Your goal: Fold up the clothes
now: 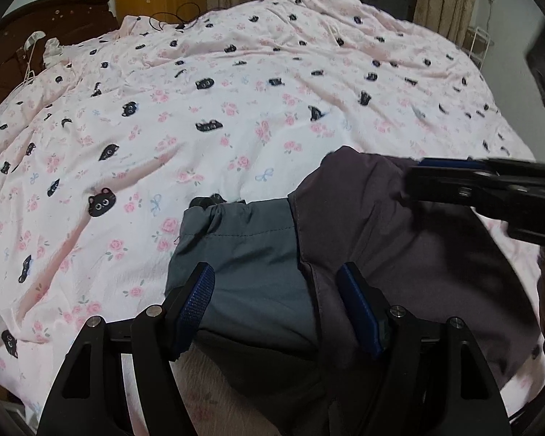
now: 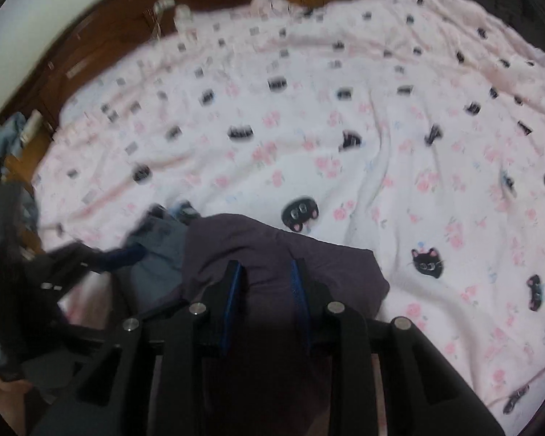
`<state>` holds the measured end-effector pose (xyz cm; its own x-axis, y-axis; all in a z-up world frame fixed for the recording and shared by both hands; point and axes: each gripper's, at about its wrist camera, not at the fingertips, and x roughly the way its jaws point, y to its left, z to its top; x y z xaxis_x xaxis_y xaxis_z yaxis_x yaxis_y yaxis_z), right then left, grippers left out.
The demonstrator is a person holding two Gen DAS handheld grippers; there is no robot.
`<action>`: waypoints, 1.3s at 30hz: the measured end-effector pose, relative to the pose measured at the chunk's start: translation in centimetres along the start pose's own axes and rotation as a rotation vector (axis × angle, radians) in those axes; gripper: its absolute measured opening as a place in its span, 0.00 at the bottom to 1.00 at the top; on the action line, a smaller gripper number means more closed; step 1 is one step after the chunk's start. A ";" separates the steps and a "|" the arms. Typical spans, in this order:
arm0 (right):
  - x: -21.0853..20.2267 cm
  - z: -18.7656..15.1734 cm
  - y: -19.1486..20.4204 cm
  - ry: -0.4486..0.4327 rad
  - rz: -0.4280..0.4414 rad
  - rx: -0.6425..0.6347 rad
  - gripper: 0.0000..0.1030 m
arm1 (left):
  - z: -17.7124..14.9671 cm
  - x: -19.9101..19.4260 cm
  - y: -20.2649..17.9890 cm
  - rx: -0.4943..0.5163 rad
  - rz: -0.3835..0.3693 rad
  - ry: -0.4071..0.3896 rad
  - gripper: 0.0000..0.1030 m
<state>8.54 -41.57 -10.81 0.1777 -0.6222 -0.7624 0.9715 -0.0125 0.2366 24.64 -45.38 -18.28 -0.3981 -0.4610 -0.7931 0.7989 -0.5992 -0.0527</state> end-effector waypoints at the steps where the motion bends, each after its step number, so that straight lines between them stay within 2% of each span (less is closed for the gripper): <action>1: -1.3 -0.3 0.1 -0.023 0.015 0.005 0.29 | 0.0 -0.7 0.1 -0.004 -0.007 -0.015 0.65; 6: -6.2 -2.9 1.7 -0.069 0.012 -0.069 0.29 | -0.2 -4.5 -0.5 0.038 -0.021 -0.096 0.65; 9: -7.7 -4.6 3.0 -0.063 -0.003 -0.129 0.29 | -0.5 -6.8 -1.2 0.070 -0.048 -0.145 0.65; 11: -8.0 -5.5 3.6 -0.047 -0.015 -0.153 0.29 | -0.8 -7.8 -2.0 0.095 -0.094 -0.162 0.65; 14: -7.4 -6.4 3.9 -0.010 -0.024 -0.172 0.29 | -1.1 -7.9 -3.7 0.142 -0.159 -0.155 0.65; 16: -6.5 -6.8 4.0 0.013 -0.023 -0.172 0.29 | -1.5 -6.6 -4.6 0.177 -0.119 -0.101 0.65; 18: -5.7 -7.1 3.8 0.026 -0.013 -0.162 0.30 | -2.0 -4.5 -5.0 0.206 -0.048 -0.028 0.65; 22: -3.9 -7.7 3.5 0.060 0.005 -0.151 0.31 | -2.5 -2.0 -4.1 0.156 -0.057 0.046 0.69; 24: -3.4 -8.1 3.6 0.064 -0.004 -0.162 0.31 | -2.6 -1.4 -3.7 0.145 -0.052 0.052 0.74; 31: -3.4 -8.8 3.9 0.037 -0.023 -0.170 0.34 | -3.0 -2.3 -3.8 0.130 -0.061 0.014 0.75; 33: -4.3 -8.6 4.0 0.020 -0.011 -0.150 0.45 | -3.0 -3.4 -3.2 0.094 -0.080 -0.010 0.76; 36: -6.1 -8.5 4.2 -0.029 -0.008 -0.117 0.55 | -2.9 -4.5 -1.9 0.005 -0.107 -0.024 0.76; 39: -7.9 -8.7 4.2 -0.070 0.001 -0.084 0.59 | -3.1 -5.4 -0.9 -0.068 -0.131 -0.031 0.76</action>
<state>12.54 -29.91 -8.98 0.1700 -0.6752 -0.7178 0.9816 0.0521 0.1835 27.46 -40.29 -15.84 -0.5135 -0.4023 -0.7580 0.7675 -0.6104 -0.1960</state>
